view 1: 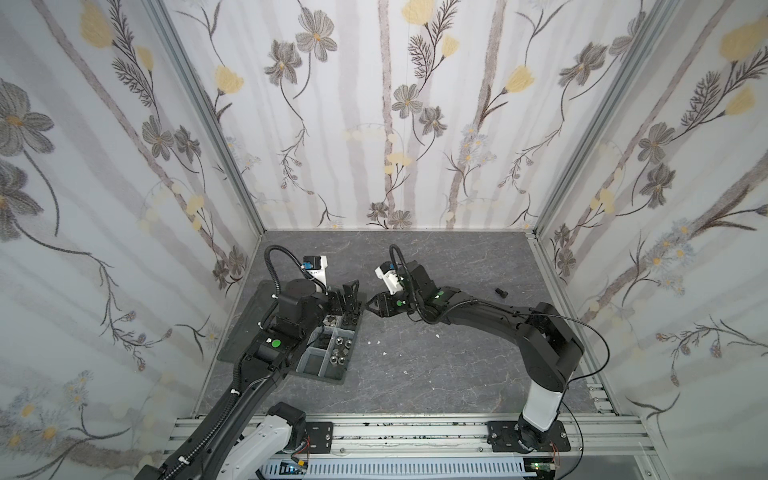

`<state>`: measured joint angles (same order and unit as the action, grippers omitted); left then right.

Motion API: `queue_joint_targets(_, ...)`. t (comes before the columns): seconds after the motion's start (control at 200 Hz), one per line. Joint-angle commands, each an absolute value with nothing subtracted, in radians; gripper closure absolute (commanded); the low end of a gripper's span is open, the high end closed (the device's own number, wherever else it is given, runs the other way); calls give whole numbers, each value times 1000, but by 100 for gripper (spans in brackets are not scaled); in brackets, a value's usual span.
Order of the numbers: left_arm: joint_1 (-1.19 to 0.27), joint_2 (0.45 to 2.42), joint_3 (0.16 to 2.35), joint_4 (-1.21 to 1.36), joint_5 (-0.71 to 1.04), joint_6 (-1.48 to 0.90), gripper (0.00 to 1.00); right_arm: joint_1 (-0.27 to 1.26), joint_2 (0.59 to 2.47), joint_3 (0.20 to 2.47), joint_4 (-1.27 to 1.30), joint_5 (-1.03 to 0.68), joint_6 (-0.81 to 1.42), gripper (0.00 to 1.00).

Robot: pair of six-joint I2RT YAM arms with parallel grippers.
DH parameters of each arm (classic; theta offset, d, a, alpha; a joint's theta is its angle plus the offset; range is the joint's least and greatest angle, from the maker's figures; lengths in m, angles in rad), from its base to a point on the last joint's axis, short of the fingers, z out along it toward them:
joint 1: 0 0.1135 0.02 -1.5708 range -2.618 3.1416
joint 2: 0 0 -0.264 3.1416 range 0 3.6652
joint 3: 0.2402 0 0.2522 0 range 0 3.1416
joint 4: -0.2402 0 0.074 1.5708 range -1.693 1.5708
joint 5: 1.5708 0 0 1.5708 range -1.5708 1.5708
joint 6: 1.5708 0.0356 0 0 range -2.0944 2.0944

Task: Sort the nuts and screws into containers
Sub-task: 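Move the right gripper toward the last black bolt near the far corner, then lower the right gripper onto the black bolt and close on it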

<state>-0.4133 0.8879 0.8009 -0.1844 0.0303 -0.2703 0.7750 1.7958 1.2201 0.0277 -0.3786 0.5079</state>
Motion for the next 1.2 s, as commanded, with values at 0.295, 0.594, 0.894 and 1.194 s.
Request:
queue_joint_targets(0.295, -470, 1030, 899, -204, 40, -293, 0, 452, 1494, 920, 56, -222, 540, 45)
queue_joint_targets(0.594, -480, 1019, 847, -168, 59, -284, 0, 166, 1449, 807, 155, -346, 594, 30)
queue_joint_targets(0.894, -481, 997, 816, -132, 72, -281, 0, -61, 1477, 761, 251, -404, 611, 23)
queue_joint_targets(1.194, -481, 981, 799, -120, 91, -289, 0, -180, 1564, 745, 336, -422, 655, 22)
